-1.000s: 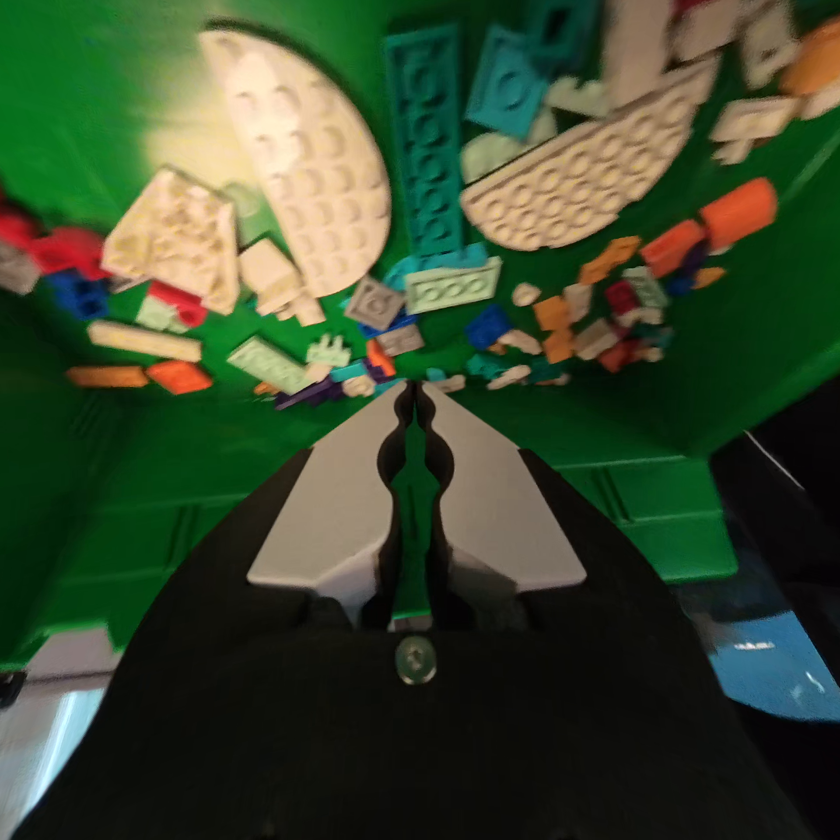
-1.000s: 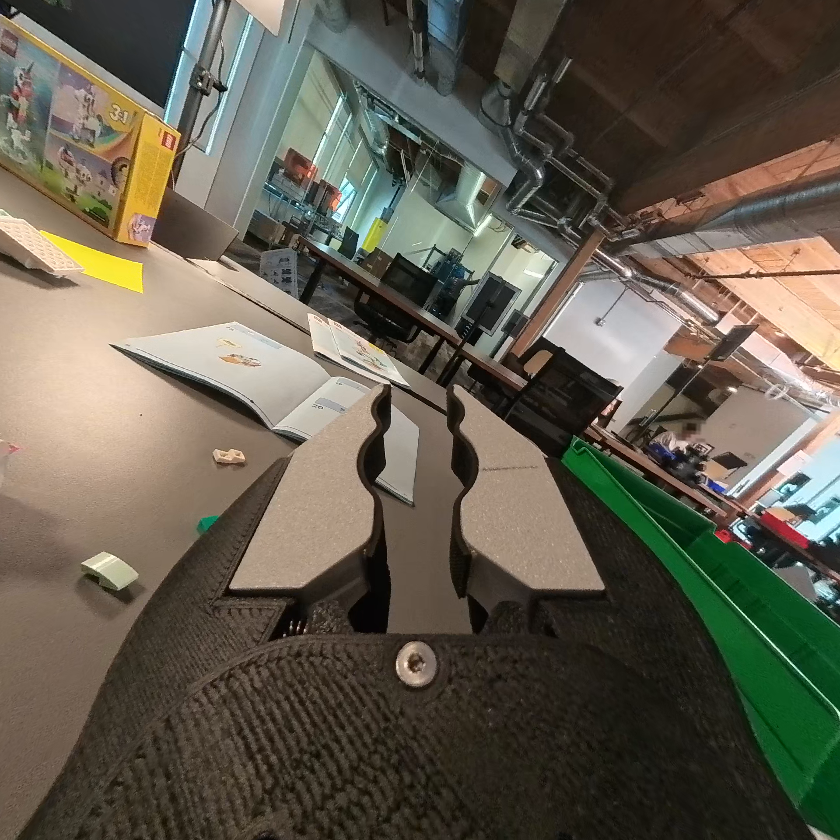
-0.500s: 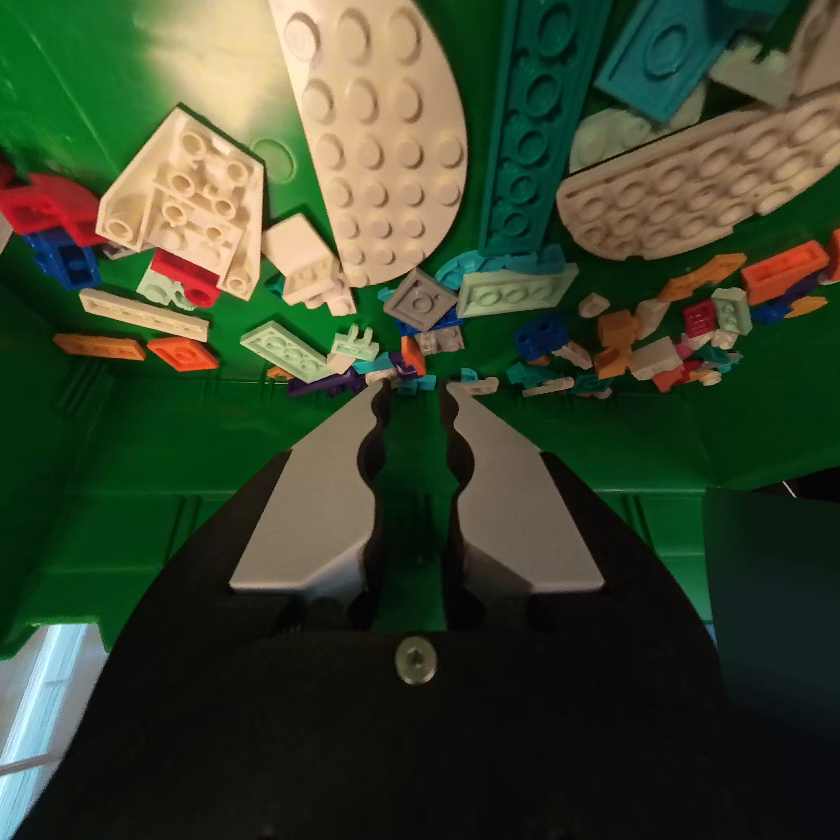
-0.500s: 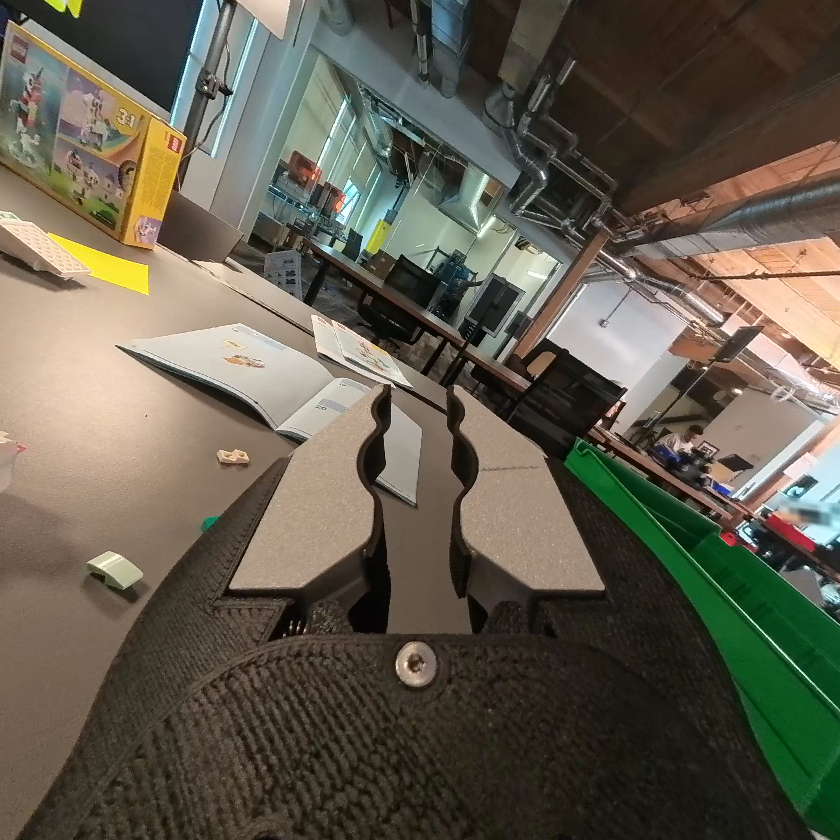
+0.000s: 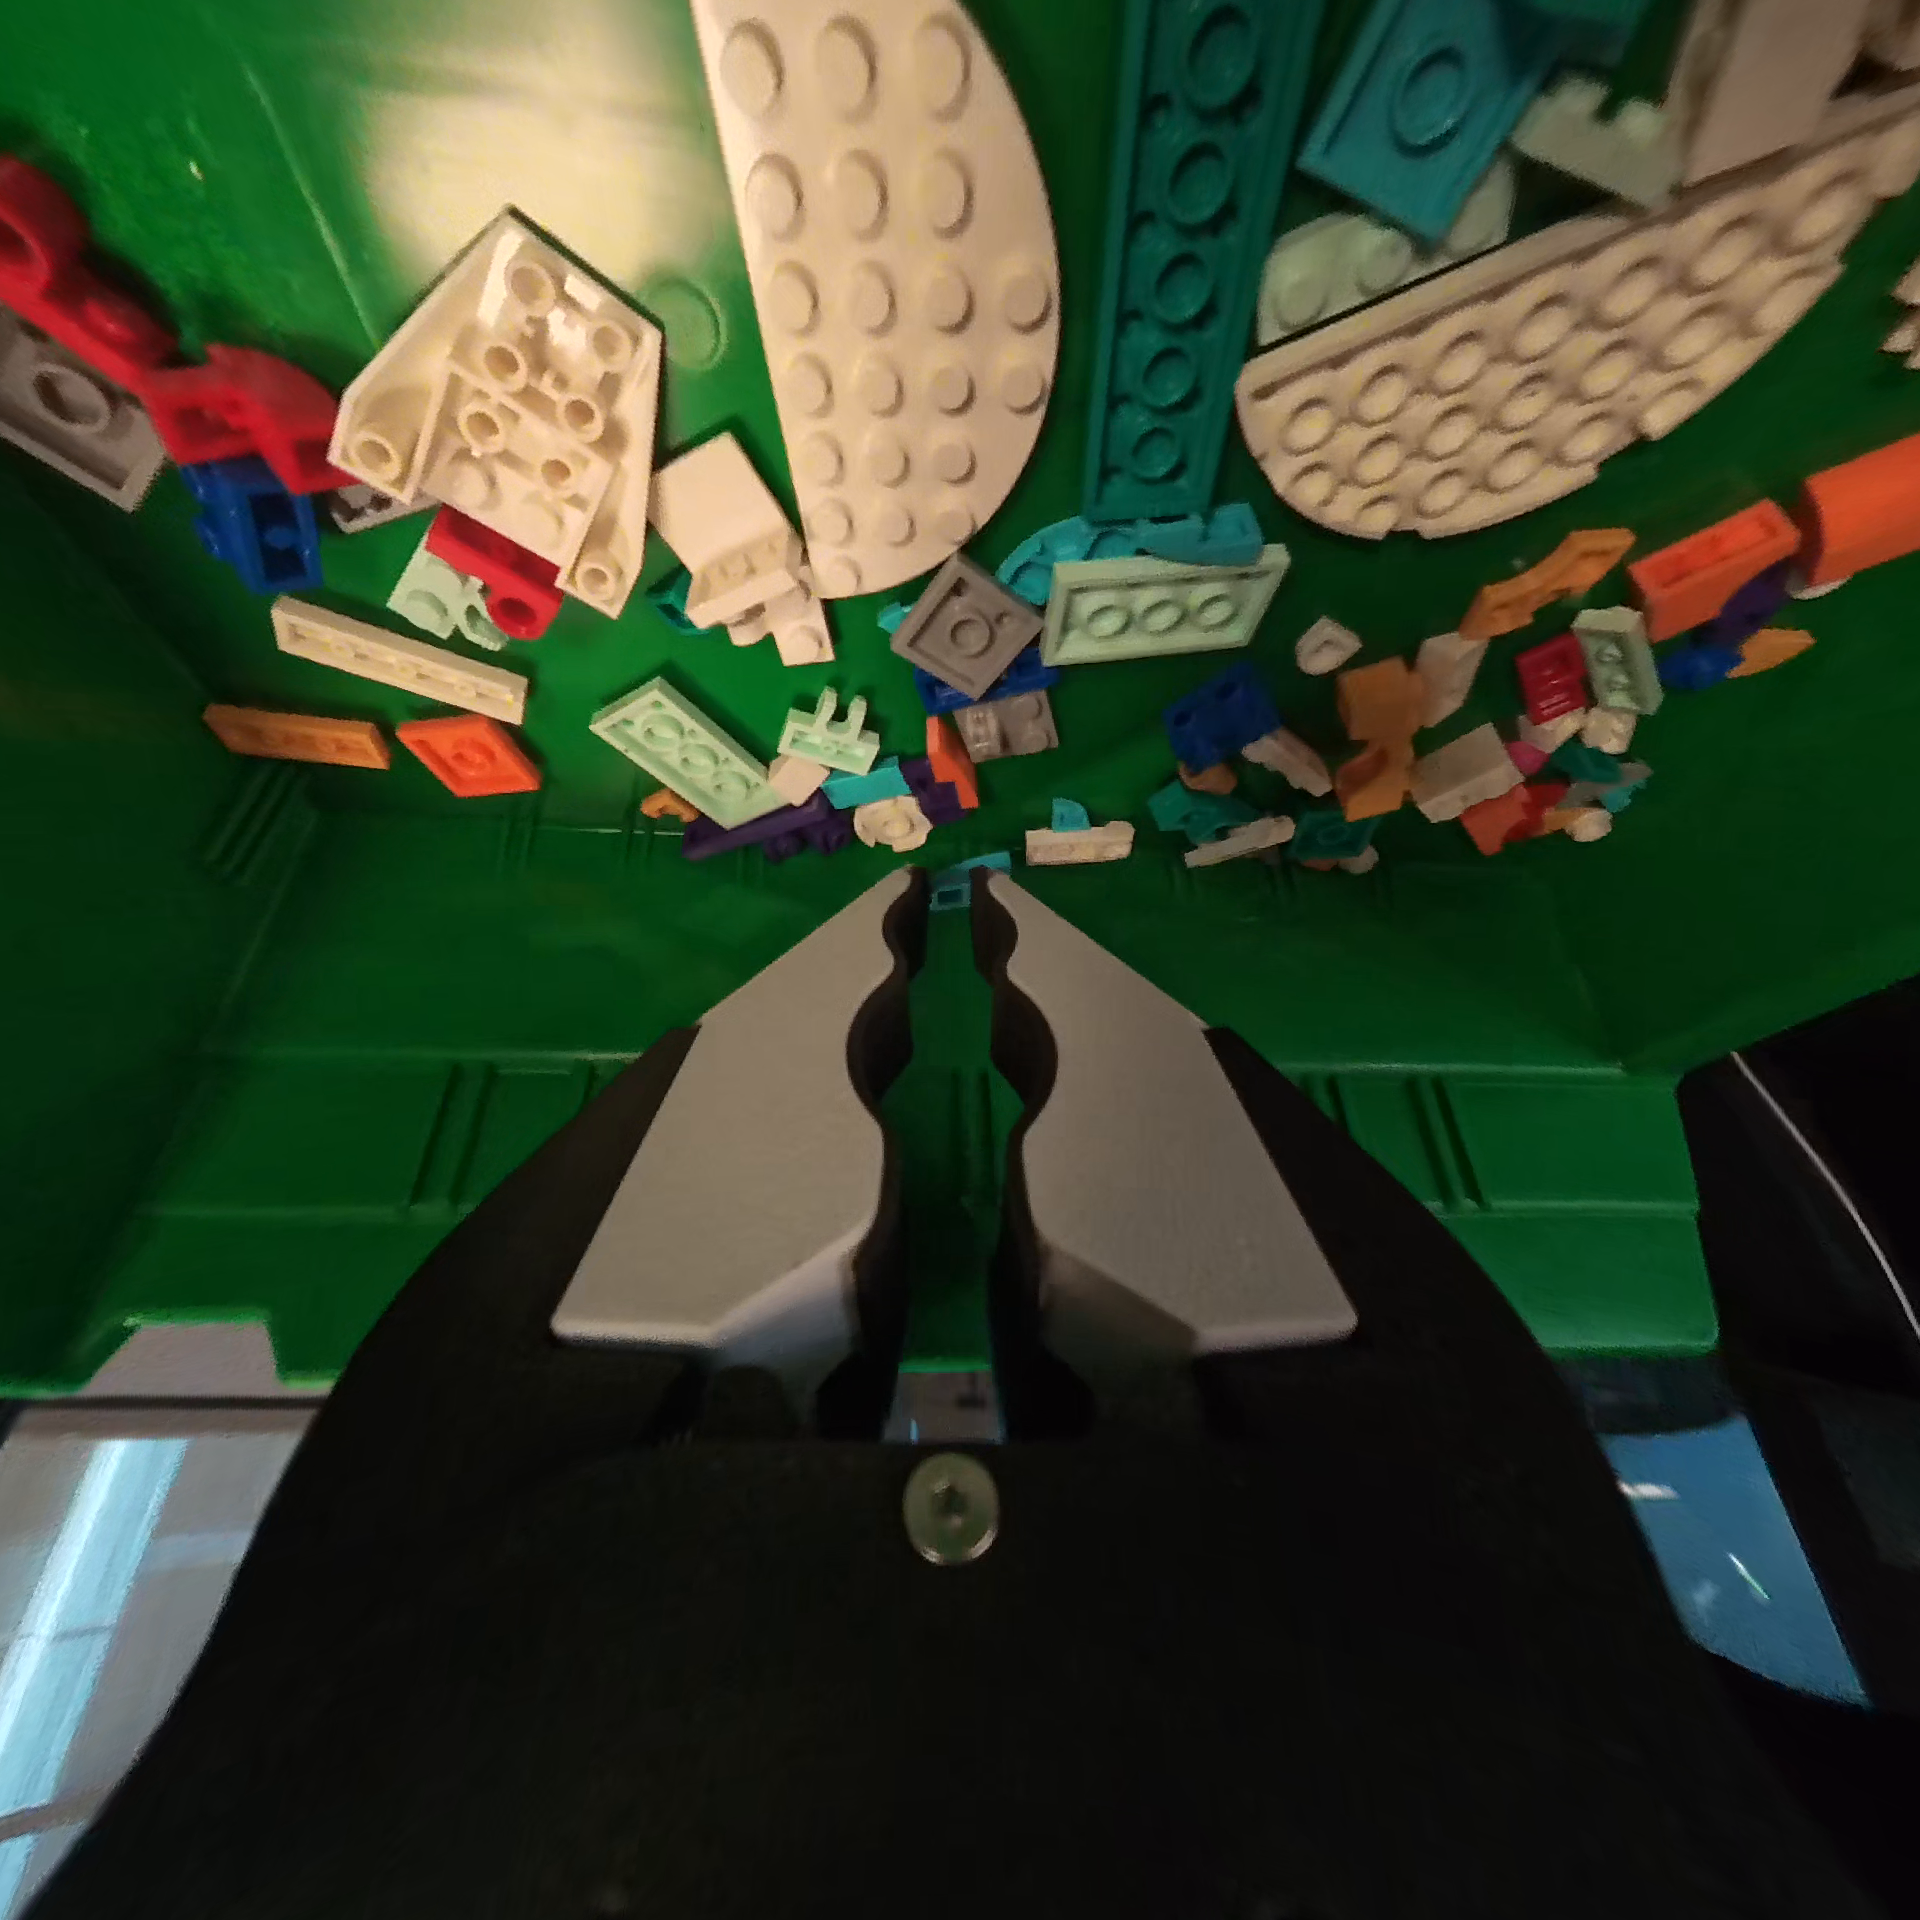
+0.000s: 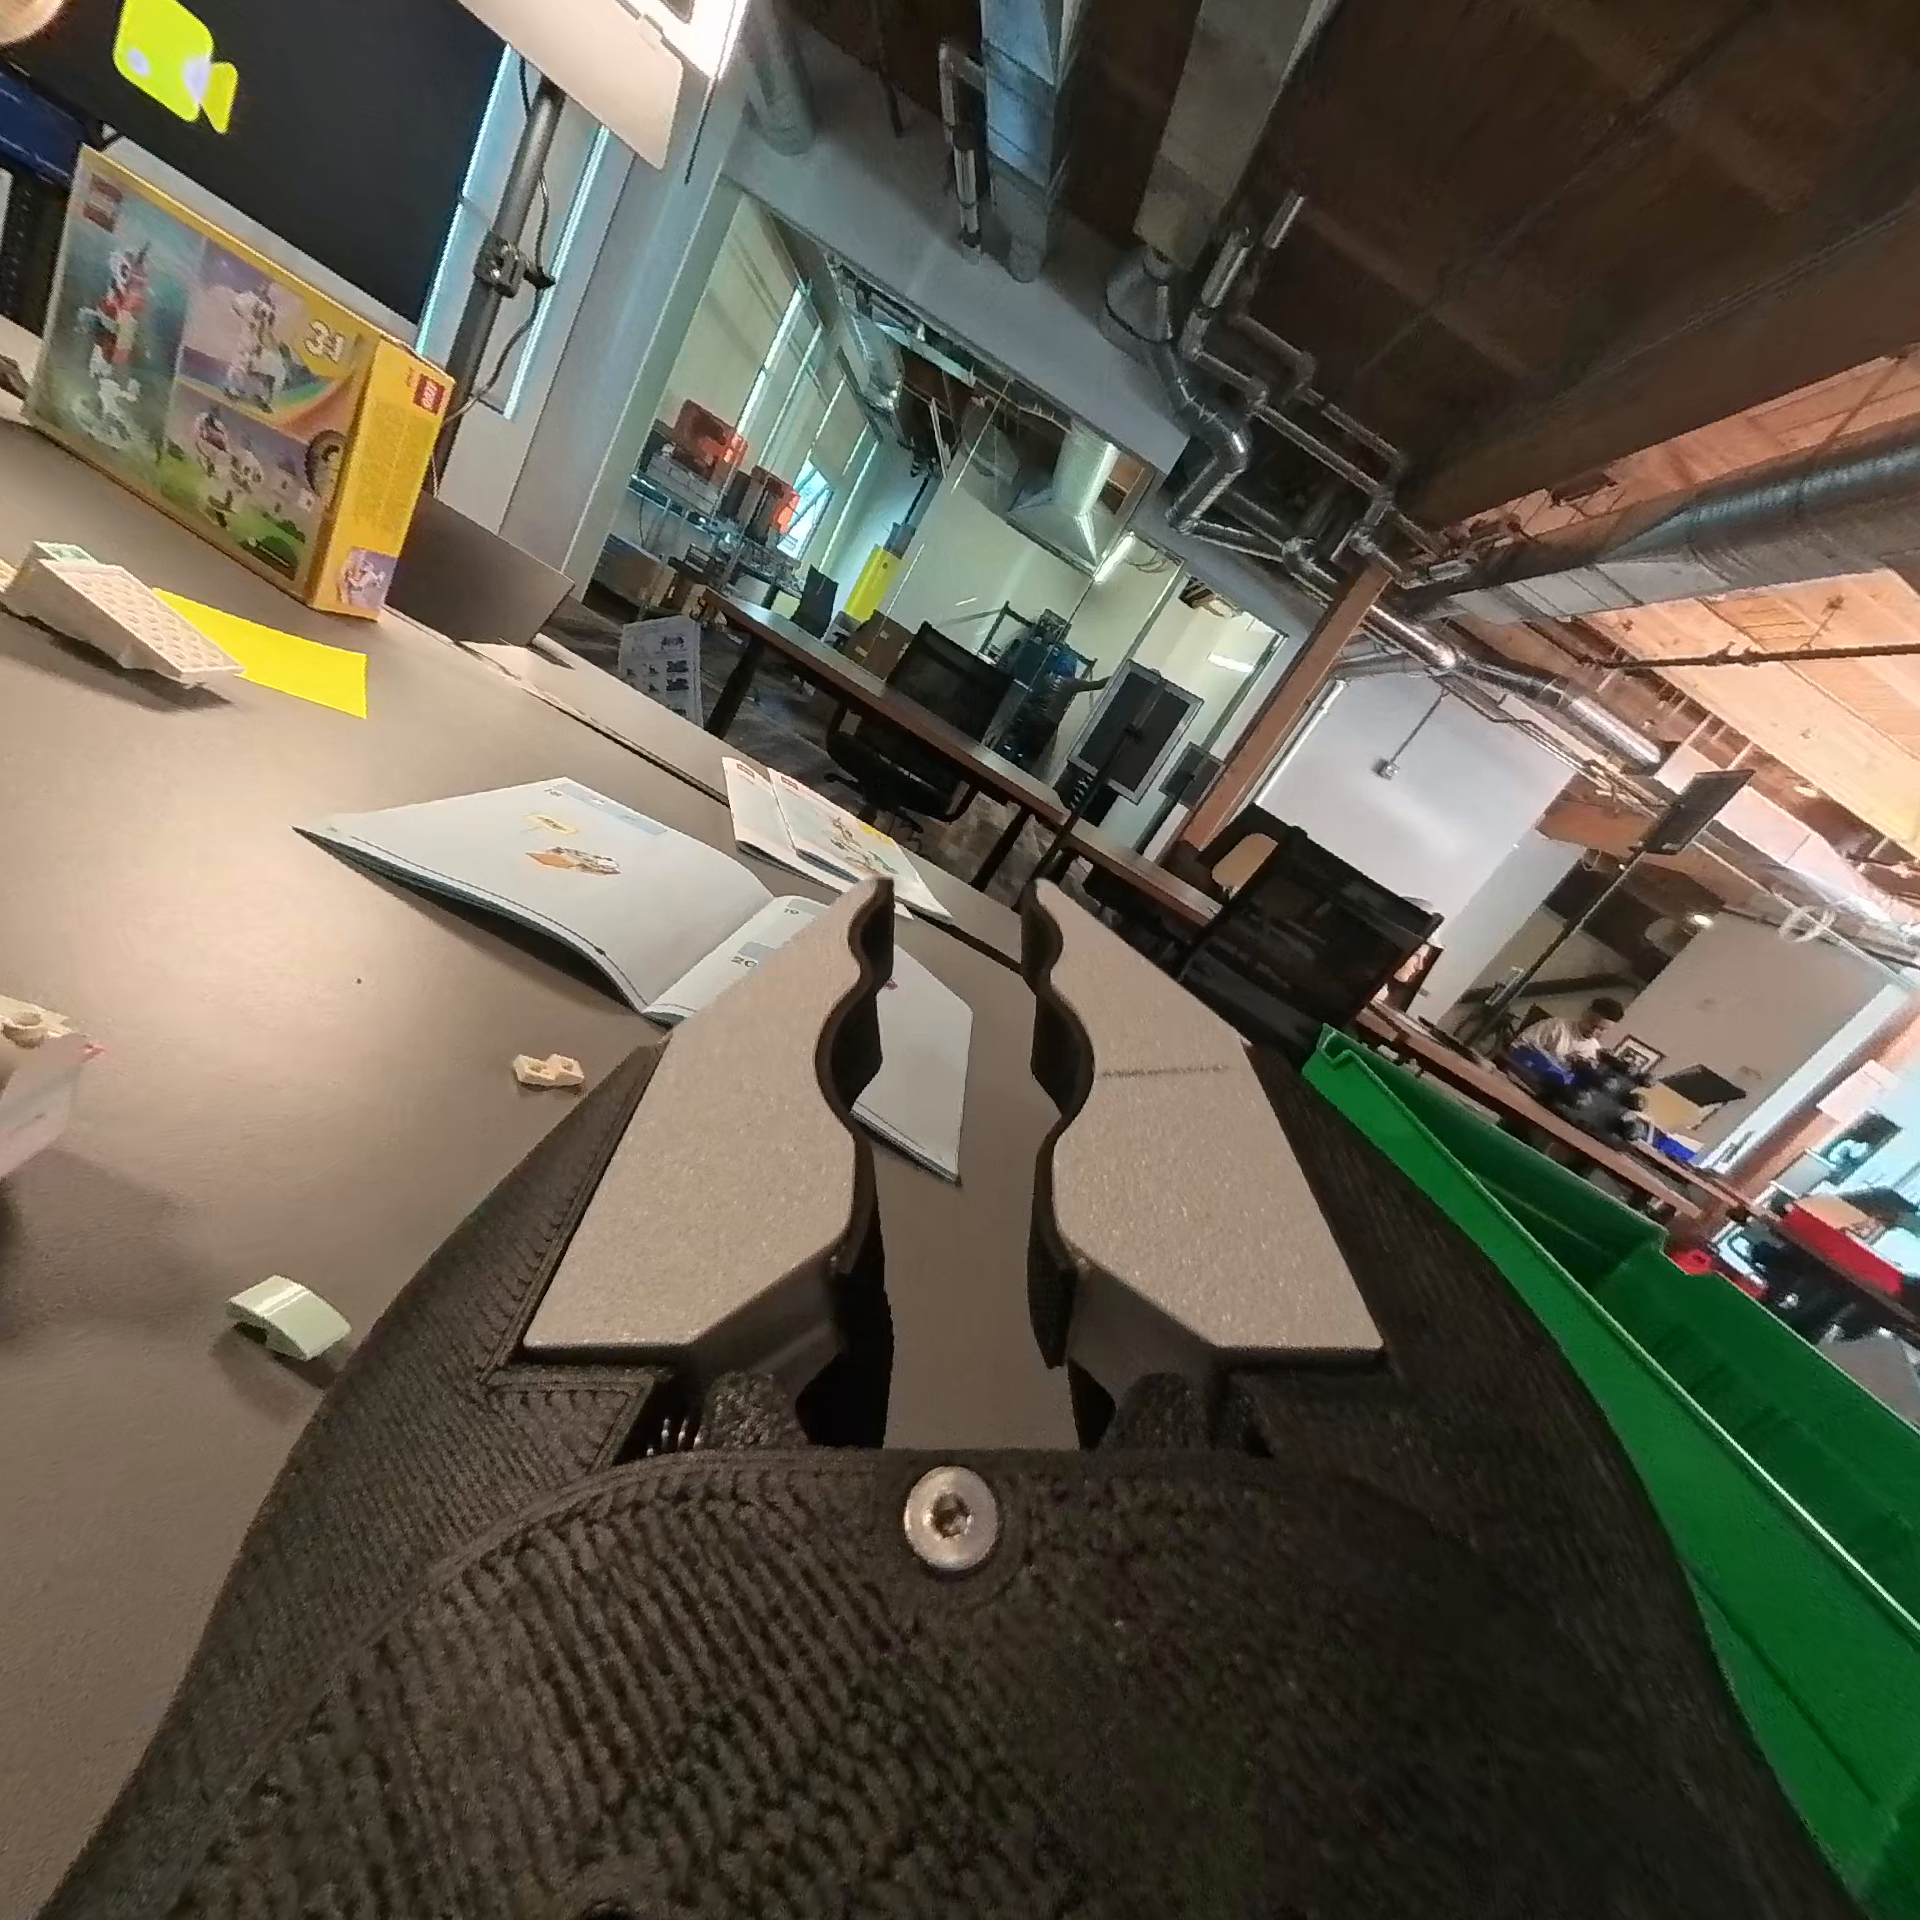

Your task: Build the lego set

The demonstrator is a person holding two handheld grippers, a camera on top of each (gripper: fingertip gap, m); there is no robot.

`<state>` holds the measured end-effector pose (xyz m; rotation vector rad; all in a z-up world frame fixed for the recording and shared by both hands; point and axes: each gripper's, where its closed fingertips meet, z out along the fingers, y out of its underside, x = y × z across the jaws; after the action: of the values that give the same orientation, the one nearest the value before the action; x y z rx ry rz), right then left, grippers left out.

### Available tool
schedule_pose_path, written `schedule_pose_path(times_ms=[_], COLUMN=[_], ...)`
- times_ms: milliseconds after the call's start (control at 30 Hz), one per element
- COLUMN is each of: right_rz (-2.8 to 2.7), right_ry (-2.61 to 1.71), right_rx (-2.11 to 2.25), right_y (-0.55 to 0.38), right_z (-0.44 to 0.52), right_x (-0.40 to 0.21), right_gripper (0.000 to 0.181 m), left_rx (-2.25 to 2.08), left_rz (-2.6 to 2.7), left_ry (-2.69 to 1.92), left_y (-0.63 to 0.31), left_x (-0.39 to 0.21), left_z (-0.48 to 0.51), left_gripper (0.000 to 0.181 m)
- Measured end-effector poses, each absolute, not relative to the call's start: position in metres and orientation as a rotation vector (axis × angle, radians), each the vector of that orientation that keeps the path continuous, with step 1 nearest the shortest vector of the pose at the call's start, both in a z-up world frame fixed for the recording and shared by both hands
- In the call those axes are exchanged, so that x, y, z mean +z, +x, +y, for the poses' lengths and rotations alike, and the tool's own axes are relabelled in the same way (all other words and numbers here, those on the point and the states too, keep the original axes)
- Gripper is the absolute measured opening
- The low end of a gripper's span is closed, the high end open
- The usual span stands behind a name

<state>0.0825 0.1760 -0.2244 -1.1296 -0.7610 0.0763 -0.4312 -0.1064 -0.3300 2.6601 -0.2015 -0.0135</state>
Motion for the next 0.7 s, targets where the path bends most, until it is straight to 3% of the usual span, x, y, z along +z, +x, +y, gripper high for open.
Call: schedule_pose_path(times_ms=[200,433,700], right_rz=[-0.761,-0.781,-1.014], right_ry=[-1.111,-1.045,-0.752], right_rx=[0.097,0.156,0.563], right_y=[0.081,0.075,0.03], right_z=[0.173,0.161,0.104], right_x=[-0.222,-0.214,-0.151], right_gripper=[0.022,0.023,0.026], left_rx=[-0.074,0.146,1.231], left_rz=[-0.394,-1.015,-1.36], left_ry=[2.961,3.353,3.223], left_y=[-0.397,-0.266,-0.089], left_x=[-0.278,-0.182,-0.131], left_z=[-0.051,0.048,0.101], left_gripper=[0.007,0.007,0.007])
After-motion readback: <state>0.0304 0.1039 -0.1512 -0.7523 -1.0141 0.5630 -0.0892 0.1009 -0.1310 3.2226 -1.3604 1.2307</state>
